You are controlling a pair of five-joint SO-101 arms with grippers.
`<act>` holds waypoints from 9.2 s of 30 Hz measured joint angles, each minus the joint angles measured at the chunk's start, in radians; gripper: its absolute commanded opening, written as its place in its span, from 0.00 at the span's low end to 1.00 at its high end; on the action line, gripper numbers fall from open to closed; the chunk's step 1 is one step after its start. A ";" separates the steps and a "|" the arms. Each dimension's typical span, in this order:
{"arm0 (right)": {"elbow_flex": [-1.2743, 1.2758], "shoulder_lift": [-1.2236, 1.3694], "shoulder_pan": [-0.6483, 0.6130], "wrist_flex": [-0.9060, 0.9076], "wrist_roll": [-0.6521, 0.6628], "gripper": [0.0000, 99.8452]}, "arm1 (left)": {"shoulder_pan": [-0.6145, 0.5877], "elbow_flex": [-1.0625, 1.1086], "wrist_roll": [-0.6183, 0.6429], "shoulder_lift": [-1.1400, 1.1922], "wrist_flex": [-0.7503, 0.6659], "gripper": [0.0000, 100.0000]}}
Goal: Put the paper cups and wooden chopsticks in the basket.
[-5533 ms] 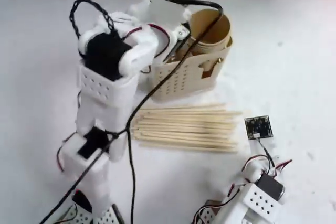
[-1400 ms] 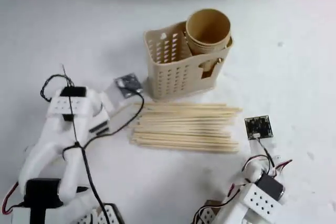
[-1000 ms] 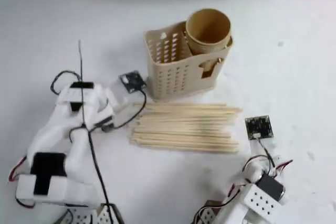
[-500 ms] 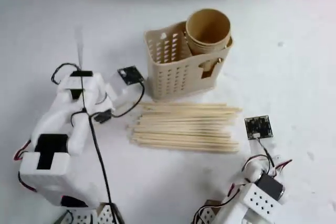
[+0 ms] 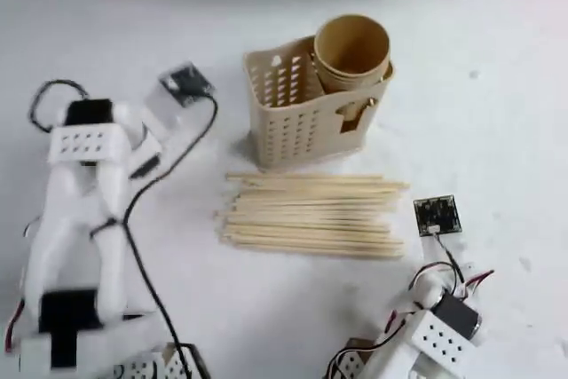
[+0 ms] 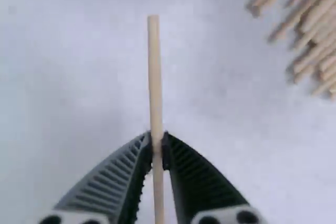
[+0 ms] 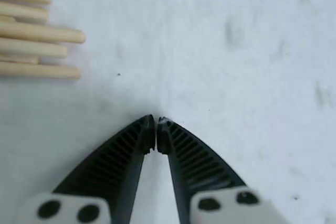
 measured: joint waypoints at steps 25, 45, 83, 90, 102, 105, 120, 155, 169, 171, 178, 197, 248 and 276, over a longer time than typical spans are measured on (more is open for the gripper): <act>0.000 0.000 0.000 0.000 0.000 0.02 | 0.534 -0.247 0.786 -0.308 -0.830 0.02; 0.000 0.000 0.000 0.000 0.000 0.02 | 0.483 -0.226 0.919 -0.147 -0.809 0.02; 0.000 0.000 0.000 0.000 0.000 0.02 | 0.457 -0.427 0.586 -0.503 0.256 0.11; 0.000 0.000 0.000 0.000 0.000 0.02 | 0.496 -0.083 0.347 -0.512 0.290 0.11; 0.000 0.000 0.000 0.000 0.000 0.02 | 0.592 0.371 0.115 -0.440 -0.028 0.11; 0.000 0.000 0.000 0.000 0.000 0.02 | 0.614 0.364 0.112 -0.344 -0.084 0.11; 0.000 0.000 0.000 0.000 0.000 0.02 | 0.669 0.121 0.112 0.252 -0.238 0.11; 0.000 0.000 0.000 0.000 0.000 0.02 | 0.342 0.221 -0.117 0.123 -0.074 0.03; 0.000 0.000 0.000 0.000 0.000 0.02 | 0.543 0.356 -0.078 -0.161 -0.233 0.11; 0.000 0.000 0.000 0.000 0.000 0.02 | 0.578 0.315 -0.064 -0.095 -0.262 0.11; 0.000 0.000 0.000 0.000 0.000 0.02 | 0.658 0.157 0.012 0.193 -0.325 0.11; 0.000 0.000 0.000 0.000 0.000 0.02 | 0.663 0.049 0.032 0.417 -0.334 0.02; 0.000 0.000 0.000 0.000 0.000 0.02 | -0.160 0.008 -0.100 0.408 -0.120 0.09; 0.000 0.000 0.000 0.000 0.000 0.02 | 0.081 -0.387 -0.043 0.723 -0.250 0.04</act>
